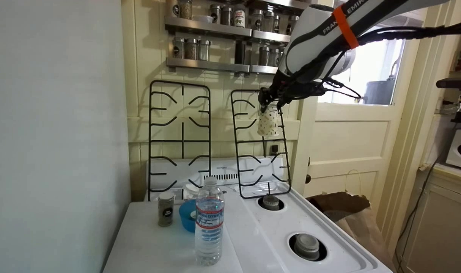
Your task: Hang the cup on the black object
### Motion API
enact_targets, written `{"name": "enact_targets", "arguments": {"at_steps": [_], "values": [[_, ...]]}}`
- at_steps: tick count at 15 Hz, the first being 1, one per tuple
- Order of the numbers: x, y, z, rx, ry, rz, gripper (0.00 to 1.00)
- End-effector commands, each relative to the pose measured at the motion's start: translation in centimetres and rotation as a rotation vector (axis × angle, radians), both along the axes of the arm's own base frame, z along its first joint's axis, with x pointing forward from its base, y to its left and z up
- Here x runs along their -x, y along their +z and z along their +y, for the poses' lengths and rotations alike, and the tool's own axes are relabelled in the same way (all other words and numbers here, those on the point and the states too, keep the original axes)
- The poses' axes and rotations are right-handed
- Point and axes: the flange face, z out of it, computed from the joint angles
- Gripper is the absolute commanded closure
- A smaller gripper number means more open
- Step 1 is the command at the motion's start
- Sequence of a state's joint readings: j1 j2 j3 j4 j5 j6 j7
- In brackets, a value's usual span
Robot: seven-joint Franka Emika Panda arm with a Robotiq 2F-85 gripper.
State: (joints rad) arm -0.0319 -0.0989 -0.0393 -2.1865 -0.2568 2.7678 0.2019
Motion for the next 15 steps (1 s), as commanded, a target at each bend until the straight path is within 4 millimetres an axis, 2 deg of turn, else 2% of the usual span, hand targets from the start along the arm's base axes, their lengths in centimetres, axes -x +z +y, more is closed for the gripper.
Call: {"name": "enact_targets", "arguments": {"at_steps": [1, 6, 9, 15], "values": [[2.9, 1.4, -0.3, -0.008, 0.105, 0.016, 0.63], [4.3, 4.1, -3.5, 0.030, 0.091, 0.000, 0.63], [3.9, 3.7, -4.0, 0.013, 0.092, 0.021, 0.63], [1.6, 3.1, -4.9, 0.024, 0.043, 0.051, 0.63]]}}
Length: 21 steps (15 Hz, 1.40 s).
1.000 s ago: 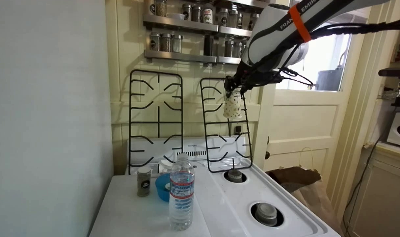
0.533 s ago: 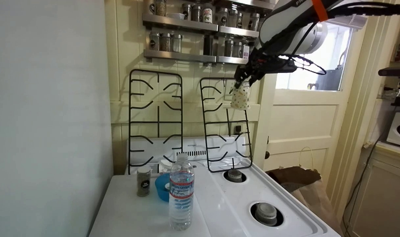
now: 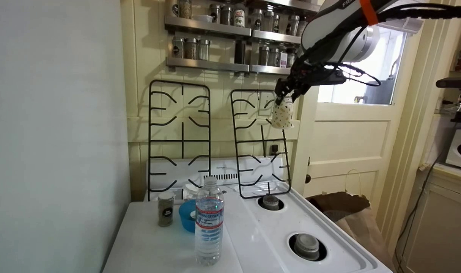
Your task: Hang the cup on the black object
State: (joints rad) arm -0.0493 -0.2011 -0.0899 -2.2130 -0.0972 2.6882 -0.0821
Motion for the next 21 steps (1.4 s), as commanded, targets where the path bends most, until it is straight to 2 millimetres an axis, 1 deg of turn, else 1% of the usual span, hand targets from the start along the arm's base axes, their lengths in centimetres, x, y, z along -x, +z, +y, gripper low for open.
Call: {"name": "enact_targets", "arguments": {"at_steps": [1, 3, 10, 17, 21], "values": [[-1.7, -0.1, -0.5, -0.008, -0.031, 0.025, 0.63], [-2.5, -0.1, -0.3, -0.015, -0.047, 0.011, 0.63], [-5.2, 0.0, 1.6, -0.064, -0.092, -0.005, 0.63], [-6.7, -1.4, 1.7, -0.044, -0.142, 0.026, 0.63], [-7.3, -2.4, 2.2, -0.042, -0.154, 0.060, 0.63]]}}
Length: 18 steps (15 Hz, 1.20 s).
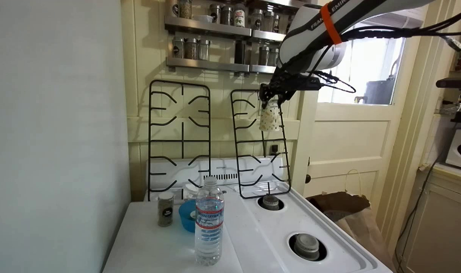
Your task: Hang the cup on the black object
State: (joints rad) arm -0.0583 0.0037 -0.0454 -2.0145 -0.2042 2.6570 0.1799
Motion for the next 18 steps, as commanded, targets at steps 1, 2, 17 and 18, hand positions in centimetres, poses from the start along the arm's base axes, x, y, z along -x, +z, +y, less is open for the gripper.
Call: {"name": "enact_targets", "arguments": {"at_steps": [1, 2, 17, 18], "values": [[-0.8, -0.8, 0.6, -0.002, -0.023, 0.054, 0.63], [-0.9, -1.2, 0.8, -0.008, -0.026, 0.068, 0.58], [6.1, 5.7, 2.1, -0.048, 0.101, -0.023, 0.00], [8.0, 6.0, 2.9, -0.059, 0.144, -0.029, 0.00]]}}
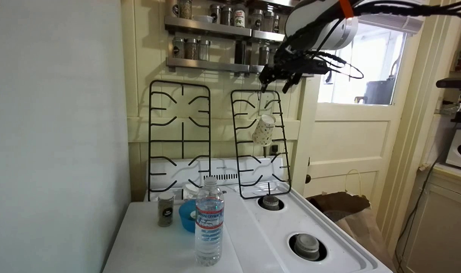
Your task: Hang the cup on the black object
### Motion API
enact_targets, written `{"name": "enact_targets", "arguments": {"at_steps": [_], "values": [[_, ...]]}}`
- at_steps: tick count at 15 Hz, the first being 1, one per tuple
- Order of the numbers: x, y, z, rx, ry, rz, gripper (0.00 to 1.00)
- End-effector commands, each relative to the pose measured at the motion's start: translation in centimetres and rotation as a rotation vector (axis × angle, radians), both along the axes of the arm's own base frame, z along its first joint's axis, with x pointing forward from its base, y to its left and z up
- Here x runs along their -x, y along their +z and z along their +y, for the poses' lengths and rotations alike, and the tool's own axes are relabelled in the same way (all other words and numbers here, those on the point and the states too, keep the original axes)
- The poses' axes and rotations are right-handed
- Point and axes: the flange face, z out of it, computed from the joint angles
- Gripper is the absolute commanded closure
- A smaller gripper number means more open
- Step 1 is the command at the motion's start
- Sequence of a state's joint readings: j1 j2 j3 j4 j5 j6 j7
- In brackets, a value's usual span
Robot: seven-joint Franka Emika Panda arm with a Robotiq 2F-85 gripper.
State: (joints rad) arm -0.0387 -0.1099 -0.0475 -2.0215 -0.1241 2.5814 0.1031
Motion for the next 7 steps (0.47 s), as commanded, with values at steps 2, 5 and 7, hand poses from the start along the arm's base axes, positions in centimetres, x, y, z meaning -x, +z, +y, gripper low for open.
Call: {"name": "enact_targets", "arguments": {"at_steps": [2, 5, 7], "values": [[8.6, 0.9, 3.6, -0.042, 0.190, 0.015, 0.00], [13.4, 0.9, 5.9, -0.026, 0.320, 0.005, 0.00], [10.9, 1.5, 5.8, -0.011, 0.284, -0.006, 0.00]]}}
